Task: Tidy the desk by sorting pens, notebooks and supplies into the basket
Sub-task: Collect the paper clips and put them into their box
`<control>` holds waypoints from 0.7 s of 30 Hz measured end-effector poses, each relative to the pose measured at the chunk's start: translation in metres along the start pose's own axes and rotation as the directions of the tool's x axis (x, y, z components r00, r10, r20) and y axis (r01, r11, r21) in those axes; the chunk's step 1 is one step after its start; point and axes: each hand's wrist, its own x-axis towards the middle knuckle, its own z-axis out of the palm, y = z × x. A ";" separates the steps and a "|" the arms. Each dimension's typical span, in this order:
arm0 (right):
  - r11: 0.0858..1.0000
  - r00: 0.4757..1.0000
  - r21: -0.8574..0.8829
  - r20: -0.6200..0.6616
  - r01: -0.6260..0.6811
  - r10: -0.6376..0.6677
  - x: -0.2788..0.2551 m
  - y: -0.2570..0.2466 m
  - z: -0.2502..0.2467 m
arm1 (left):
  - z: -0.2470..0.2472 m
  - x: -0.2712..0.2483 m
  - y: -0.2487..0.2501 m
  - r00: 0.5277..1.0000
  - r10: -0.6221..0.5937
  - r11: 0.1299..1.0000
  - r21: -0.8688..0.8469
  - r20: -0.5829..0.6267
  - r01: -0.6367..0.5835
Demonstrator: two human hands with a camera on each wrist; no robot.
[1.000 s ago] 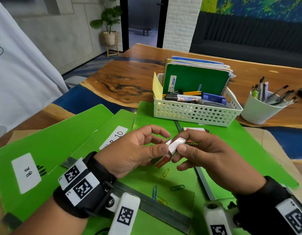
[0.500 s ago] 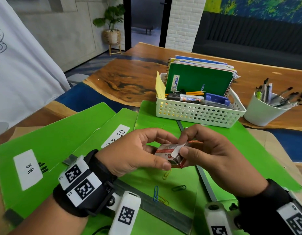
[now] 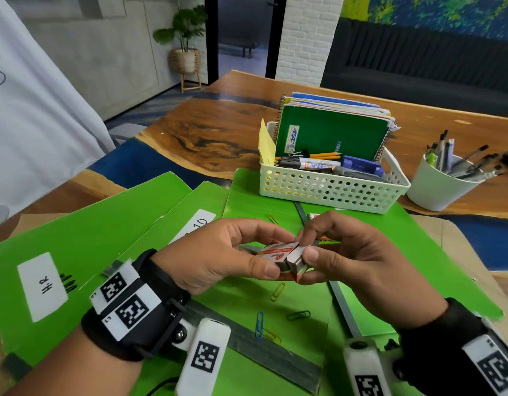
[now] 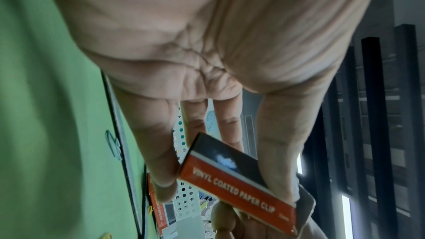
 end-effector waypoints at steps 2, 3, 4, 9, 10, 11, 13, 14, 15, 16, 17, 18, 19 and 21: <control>1.000 1.000 -0.009 -0.005 -0.001 0.001 0.000 0.000 0.001 | 0.000 0.000 0.000 1.000 -0.002 1.000 0.006 -0.002 0.002; 1.000 1.000 -0.022 -0.007 -0.003 0.003 0.001 0.000 0.001 | -0.001 0.000 -0.001 1.000 -0.004 1.000 0.009 -0.003 0.004; 0.999 1.000 -0.037 -0.009 -0.006 0.006 0.001 -0.001 0.001 | -0.001 0.000 -0.001 1.000 -0.007 1.000 0.010 -0.002 0.008; 0.997 1.000 -0.080 0.007 -0.012 0.013 0.000 -0.002 0.000 | -0.002 0.000 -0.002 1.000 -0.015 1.000 -0.002 -0.005 0.015; 0.996 1.000 -0.087 0.022 -0.019 0.021 -0.001 -0.002 0.000 | -0.002 0.000 -0.001 1.000 -0.016 1.000 -0.005 -0.001 0.016; 0.995 0.999 -0.090 0.035 -0.029 0.033 -0.001 -0.002 0.000 | -0.002 0.000 -0.001 1.000 -0.017 1.000 -0.004 0.005 0.017; 0.995 0.998 -0.085 0.043 -0.046 0.050 -0.001 -0.003 0.000 | -0.003 0.000 -0.001 1.000 -0.019 1.000 0.003 0.009 0.019; 0.995 0.998 -0.084 0.041 -0.049 0.053 -0.002 -0.003 0.000 | -0.003 0.000 -0.001 1.000 -0.020 1.000 0.008 0.009 0.019; 0.995 0.998 -0.089 0.035 -0.049 0.053 -0.001 -0.002 0.001 | -0.004 0.000 -0.001 1.000 -0.018 1.000 0.011 0.007 0.018; 0.994 0.999 -0.099 0.025 -0.046 0.049 -0.001 -0.001 0.001 | -0.003 0.000 -0.001 1.000 -0.017 1.000 0.013 0.009 0.017; 0.993 0.999 -0.109 0.011 -0.041 0.042 0.000 0.000 0.002 | -0.003 0.000 -0.001 1.000 -0.018 1.000 0.015 0.015 0.017; 0.993 0.999 -0.113 -0.003 -0.036 0.036 0.001 0.002 0.003 | -0.003 0.000 -0.001 1.000 -0.020 1.000 0.018 0.022 0.020; 0.993 0.999 -0.112 -0.015 -0.034 0.033 0.002 0.004 0.004 | -0.002 -0.001 -0.002 0.999 -0.022 1.000 0.023 0.025 0.021; 0.994 0.999 -0.101 -0.026 -0.040 0.037 0.002 0.006 0.004 | -0.002 -0.001 -0.002 1.000 -0.022 0.999 0.042 0.020 0.021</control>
